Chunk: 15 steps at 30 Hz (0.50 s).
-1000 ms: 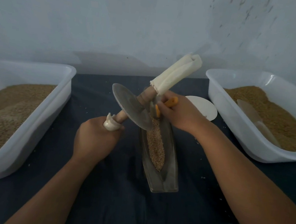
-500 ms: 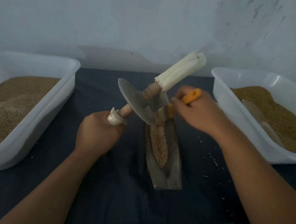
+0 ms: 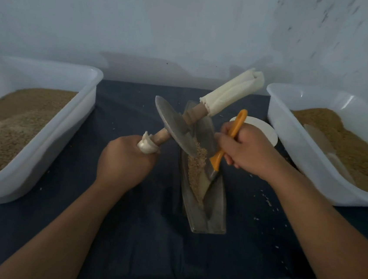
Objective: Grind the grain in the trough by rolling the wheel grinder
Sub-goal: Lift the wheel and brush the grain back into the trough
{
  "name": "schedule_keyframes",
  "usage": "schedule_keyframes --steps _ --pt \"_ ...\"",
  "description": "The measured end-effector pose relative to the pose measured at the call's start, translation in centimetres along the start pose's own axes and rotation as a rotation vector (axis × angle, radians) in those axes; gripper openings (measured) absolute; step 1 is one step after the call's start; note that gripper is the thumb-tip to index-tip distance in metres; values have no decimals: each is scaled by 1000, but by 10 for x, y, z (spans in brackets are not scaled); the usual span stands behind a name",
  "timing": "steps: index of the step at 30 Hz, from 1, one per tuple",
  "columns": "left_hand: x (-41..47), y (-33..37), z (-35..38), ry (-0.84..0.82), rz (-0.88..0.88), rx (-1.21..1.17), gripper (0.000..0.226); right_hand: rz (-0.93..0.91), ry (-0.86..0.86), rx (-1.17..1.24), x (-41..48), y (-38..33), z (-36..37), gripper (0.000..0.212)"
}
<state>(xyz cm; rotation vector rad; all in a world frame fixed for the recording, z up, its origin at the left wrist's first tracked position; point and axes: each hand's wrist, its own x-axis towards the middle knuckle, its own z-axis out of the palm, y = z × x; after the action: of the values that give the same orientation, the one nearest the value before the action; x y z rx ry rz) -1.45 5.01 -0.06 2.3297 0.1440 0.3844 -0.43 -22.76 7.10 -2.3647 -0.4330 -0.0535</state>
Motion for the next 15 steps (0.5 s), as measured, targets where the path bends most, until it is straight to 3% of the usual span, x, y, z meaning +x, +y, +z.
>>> schedule_keyframes --steps 4,7,9,12,15 --pt "-1 -2 2 1 8 17 12 -39 115 92 6 -3 -15 35" --pt "0 -2 3 -1 -1 30 13 -4 -61 157 2 -5 -20 32" --pt "1 -3 4 -9 4 31 12 9 -156 75 -2 -4 -11 33" --pt "1 -3 5 -2 18 45 11 -36 -29 -70 -2 -7 -2 38" --pt "0 -3 5 5 23 65 12 -14 61 76 0 -10 -14 35"
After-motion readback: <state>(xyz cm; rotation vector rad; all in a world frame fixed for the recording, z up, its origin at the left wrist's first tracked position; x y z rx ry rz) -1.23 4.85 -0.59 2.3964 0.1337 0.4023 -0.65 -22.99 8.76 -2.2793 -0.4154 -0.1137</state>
